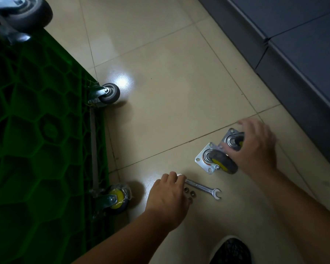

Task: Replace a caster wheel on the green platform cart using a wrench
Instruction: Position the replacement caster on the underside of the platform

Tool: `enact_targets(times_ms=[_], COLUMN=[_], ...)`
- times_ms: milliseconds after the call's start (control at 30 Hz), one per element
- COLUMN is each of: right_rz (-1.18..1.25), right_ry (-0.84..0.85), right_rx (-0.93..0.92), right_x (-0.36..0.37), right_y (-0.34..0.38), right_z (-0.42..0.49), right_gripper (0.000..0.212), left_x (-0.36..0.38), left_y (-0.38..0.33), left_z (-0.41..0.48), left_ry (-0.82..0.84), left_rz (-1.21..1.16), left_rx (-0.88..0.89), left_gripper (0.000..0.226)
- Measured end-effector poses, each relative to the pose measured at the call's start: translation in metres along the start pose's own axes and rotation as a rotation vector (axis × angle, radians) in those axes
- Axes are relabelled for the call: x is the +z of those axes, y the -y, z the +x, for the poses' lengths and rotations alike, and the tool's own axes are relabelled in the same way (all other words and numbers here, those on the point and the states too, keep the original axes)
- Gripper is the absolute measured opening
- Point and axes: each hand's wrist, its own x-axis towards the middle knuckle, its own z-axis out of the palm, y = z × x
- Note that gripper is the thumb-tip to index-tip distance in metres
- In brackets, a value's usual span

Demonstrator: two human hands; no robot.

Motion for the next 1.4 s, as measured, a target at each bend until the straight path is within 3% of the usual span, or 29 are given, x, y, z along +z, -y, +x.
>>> enact_targets(times_ms=[100,200,333,700,900,1400], right_rz=[-0.031,0.035,0.016,0.096,0.211,0.419], right_ry=[0.284,0.404,0.401,0.18,0.187,0.161], right_rx=[0.259,0.259,0.243,0.235,0.061,-0.475], right_x=[-0.006,-0.004,-0.005,-0.046,-0.121,-0.321], right_y=[-0.031,-0.04,-0.04,-0.014,0.035,0.27], right_z=[0.012,0.013,0.018,-0.004,-0.02,-0.118], right_gripper=[0.084,0.054,0.039,0.033,0.042,0.049], left_x=[0.001,0.001,-0.001,-0.028,-0.072,-0.261], left_y=[-0.001,-0.003,-0.001,0.002,0.008,0.084], left_z=[-0.008,-0.015,-0.023,-0.052,-0.086,-0.253], left_ry=[0.007,0.007,0.004,-0.056,-0.177,-0.638], left_rz=[0.008,0.001,-0.002,-0.04,-0.082,-0.284], left_rx=[-0.005,0.0,-0.002,0.031,0.047,0.143], left_gripper=[0.058,0.053,0.052,0.053,0.052,0.043])
